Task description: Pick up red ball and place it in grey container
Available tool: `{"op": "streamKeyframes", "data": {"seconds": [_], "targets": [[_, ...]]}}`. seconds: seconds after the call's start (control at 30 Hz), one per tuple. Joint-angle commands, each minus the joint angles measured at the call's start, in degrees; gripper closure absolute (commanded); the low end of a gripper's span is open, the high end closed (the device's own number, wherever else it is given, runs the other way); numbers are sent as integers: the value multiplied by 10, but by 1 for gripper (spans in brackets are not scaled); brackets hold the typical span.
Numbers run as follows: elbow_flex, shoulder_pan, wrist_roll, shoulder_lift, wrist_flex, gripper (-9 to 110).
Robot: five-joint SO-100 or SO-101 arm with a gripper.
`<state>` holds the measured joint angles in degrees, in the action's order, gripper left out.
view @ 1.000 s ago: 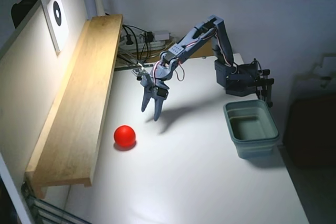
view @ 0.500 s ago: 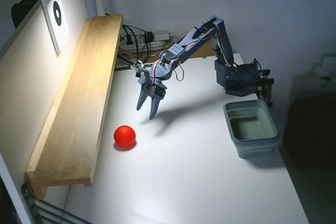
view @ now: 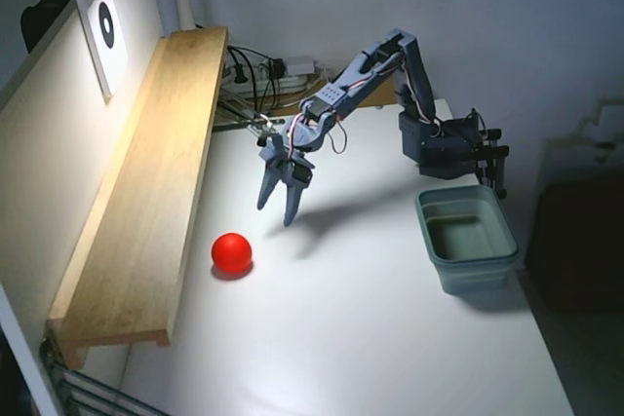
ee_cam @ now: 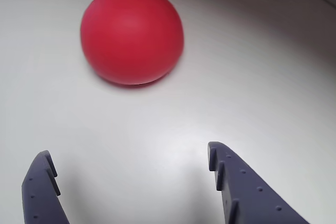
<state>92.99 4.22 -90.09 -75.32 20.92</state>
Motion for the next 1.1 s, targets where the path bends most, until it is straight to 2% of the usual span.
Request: {"op": "streamKeyframes", "data": {"seconds": [0.0, 0.27, 0.3, 0.37, 0.47, 0.57, 1.07], "targets": [[-27, 14, 1, -13, 1, 63], [-27, 14, 1, -13, 1, 63], [-28, 14, 1, -11, 178, 63], [-43, 14, 1, 0, -78, 63], [-78, 14, 1, 28, 38, 63], [-111, 14, 1, 52, 12, 63], [-308, 14, 1, 187, 82, 63]]}}
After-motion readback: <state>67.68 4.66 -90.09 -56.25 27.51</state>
